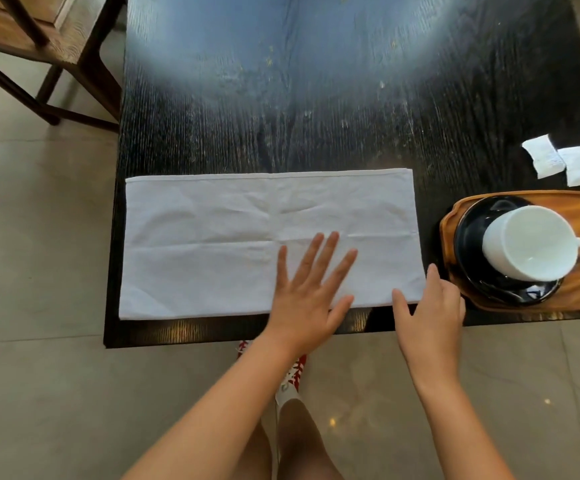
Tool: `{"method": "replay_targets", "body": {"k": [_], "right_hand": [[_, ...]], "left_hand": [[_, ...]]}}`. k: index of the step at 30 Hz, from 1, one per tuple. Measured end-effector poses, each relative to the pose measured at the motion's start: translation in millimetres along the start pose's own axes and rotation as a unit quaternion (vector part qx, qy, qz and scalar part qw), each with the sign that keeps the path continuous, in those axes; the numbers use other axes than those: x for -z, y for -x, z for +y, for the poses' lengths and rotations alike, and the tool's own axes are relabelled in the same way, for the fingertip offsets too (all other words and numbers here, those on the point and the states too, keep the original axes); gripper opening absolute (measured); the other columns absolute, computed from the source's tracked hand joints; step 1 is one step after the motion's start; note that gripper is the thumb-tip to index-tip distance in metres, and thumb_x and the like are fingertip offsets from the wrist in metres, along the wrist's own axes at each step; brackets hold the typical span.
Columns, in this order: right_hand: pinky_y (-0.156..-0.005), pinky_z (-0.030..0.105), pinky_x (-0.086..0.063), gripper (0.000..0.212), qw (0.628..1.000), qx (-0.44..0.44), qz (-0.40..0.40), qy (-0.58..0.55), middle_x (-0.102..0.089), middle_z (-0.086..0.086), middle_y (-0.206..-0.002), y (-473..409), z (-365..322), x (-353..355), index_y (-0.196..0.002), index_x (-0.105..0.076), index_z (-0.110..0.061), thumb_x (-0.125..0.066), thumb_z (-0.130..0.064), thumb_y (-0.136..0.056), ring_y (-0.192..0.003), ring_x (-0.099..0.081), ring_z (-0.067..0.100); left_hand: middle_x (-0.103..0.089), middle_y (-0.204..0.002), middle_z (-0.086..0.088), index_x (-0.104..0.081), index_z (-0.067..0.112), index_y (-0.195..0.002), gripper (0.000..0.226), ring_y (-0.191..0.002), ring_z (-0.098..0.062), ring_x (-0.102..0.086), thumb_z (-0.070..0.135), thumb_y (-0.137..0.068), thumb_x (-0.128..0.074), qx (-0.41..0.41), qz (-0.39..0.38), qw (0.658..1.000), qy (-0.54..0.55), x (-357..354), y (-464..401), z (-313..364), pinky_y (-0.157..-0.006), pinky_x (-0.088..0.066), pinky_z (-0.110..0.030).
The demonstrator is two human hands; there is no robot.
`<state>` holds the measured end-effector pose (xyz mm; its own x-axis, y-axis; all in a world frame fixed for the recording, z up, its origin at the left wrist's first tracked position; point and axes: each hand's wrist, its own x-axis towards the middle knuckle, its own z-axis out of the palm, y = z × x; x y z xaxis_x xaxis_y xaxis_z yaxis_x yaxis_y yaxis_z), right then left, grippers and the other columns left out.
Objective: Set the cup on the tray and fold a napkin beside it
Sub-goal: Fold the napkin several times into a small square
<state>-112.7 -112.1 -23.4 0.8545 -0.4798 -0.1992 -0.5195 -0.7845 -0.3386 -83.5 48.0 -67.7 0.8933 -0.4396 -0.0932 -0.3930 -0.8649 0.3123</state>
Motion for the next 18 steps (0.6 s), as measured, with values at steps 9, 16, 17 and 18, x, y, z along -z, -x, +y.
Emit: {"method": "replay_targets", "body": {"k": [9, 16, 17, 18], "right_hand": [[-0.074, 0.026, -0.033, 0.033, 0.980, -0.130, 0.001, -0.150, -0.057, 0.000, -0.080, -18, 10, 9, -0.116, -0.057, -0.009, -0.061, -0.020, -0.085, -0.086, -0.050, 0.017], [-0.058, 0.020, -0.047, 0.003, 0.898, -0.201, -0.033, -0.390, -0.062, -0.001, -0.073, -20, 10, 15, -0.084, -0.066, -0.012, -0.066, -0.010, -0.081, -0.065, -0.056, 0.008], [-0.053, 0.016, -0.048, 0.007, 0.891, -0.195, -0.035, -0.408, -0.062, 0.000, -0.072, -19, 8, 16, -0.079, -0.065, -0.015, -0.067, -0.009, -0.081, -0.061, -0.057, 0.006], [-0.051, 0.013, -0.049, 0.011, 0.889, -0.184, -0.037, -0.418, -0.063, 0.000, -0.071, -17, 6, 18, -0.075, -0.065, -0.019, -0.068, -0.009, -0.080, -0.057, -0.058, 0.004]], "left_hand": [[0.000, -0.159, -0.002, -0.005, 0.028, -0.149, 0.069, -0.146, -0.023, 0.003, 0.056, -0.089, -0.025, 0.017, -0.028, 0.999, -0.023, -19, -10, 11, -0.112, 0.001, -0.057], [-0.002, -0.159, -0.001, -0.007, 0.033, -0.148, 0.080, -0.146, -0.021, 0.003, 0.068, -0.081, -0.034, 0.031, -0.012, 0.999, -0.011, -18, -12, 15, -0.113, 0.003, -0.056], [-0.002, -0.159, -0.001, -0.008, 0.033, -0.148, 0.081, -0.146, -0.021, 0.002, 0.068, -0.080, -0.035, 0.035, -0.012, 0.999, -0.007, -18, -12, 16, -0.113, 0.003, -0.056], [-0.002, -0.159, -0.001, -0.008, 0.034, -0.148, 0.081, -0.146, -0.021, 0.002, 0.069, -0.080, -0.035, 0.040, -0.013, 0.999, -0.003, -18, -12, 17, -0.113, 0.004, -0.056]]}}
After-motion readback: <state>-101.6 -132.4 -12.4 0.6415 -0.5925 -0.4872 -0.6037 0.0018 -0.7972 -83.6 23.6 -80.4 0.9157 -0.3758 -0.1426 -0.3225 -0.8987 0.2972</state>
